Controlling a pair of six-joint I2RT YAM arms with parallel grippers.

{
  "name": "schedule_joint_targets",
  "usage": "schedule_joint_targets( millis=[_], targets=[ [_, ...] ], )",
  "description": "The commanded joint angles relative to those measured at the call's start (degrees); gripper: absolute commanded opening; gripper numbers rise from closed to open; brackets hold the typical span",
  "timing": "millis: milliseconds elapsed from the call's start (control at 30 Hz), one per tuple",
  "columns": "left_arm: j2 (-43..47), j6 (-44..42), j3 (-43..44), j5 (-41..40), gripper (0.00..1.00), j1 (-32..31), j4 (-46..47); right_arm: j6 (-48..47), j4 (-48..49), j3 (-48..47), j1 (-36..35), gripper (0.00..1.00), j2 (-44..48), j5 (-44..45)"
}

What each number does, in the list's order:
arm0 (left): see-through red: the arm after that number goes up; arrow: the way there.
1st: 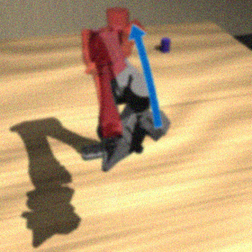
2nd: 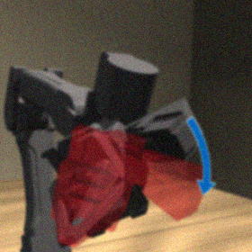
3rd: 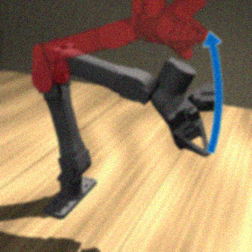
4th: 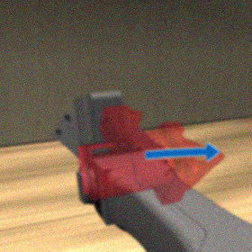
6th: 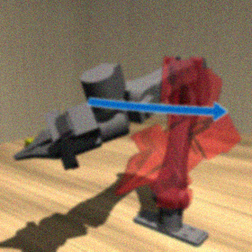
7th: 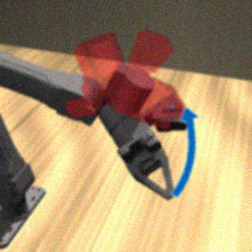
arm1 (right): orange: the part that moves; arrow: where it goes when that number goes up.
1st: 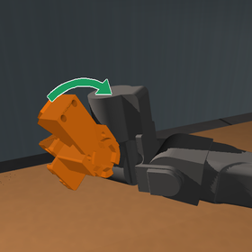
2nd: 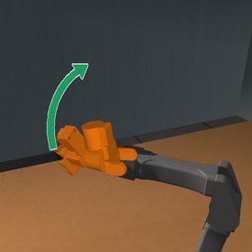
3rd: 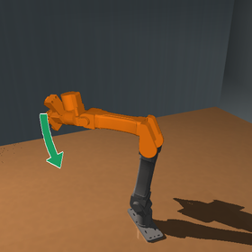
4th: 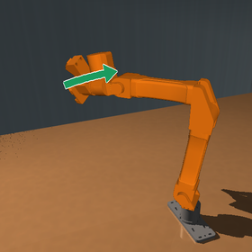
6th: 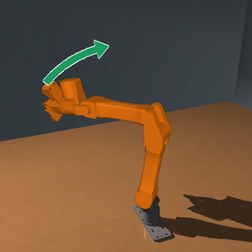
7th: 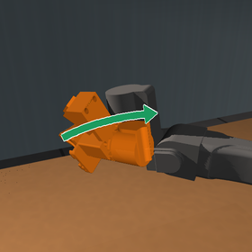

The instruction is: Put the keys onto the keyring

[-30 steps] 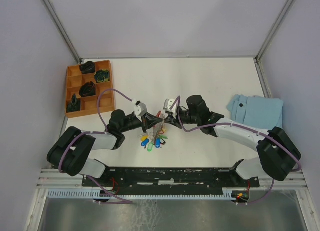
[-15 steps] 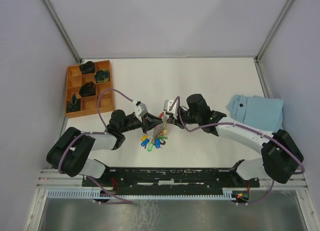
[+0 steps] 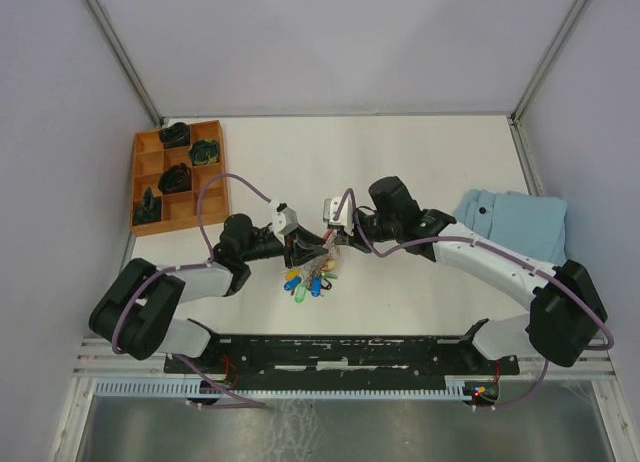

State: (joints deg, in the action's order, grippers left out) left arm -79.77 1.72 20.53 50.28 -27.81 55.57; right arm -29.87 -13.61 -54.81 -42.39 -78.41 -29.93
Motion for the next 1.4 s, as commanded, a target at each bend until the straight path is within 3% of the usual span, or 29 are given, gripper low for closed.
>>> schedule_joint_targets(
  millis=[0, 367, 700, 867, 1100, 1367],
  targets=[
    [-0.22, -2.68, 2.87, 3.28, 0.39, 0.06, -0.50, -2.24, -1.11, -4.20, -0.45, 0.01, 0.16, -3.07],
    [-2.11, -4.71, 6.14, 5.31, 0.41, 0.18, -4.81, -3.15, -2.65, -5.05, -0.50, 0.01, -0.32, -4.25],
    [-4.06, -4.80, 7.83, 9.64, 0.22, 0.09, -6.77, -3.65, -3.39, -5.40, -0.68, 0.01, -0.41, -4.46],
    [-3.53, -4.75, 7.65, 9.71, 0.04, 0.10, -6.68, -3.72, -4.76, -5.38, -0.73, 0.01, -0.48, -3.84],
    [-0.84, 1.15, 5.76, 0.52, 0.03, 0.22, -3.41, -1.13, -4.57, -1.44, -0.80, 0.01, 3.15, 0.43],
    [-0.23, 10.27, 1.68, -8.25, 0.03, 0.17, 8.53, 1.42, -0.08, 2.69, -3.12, 0.01, 2.17, 3.18]
  ],
)
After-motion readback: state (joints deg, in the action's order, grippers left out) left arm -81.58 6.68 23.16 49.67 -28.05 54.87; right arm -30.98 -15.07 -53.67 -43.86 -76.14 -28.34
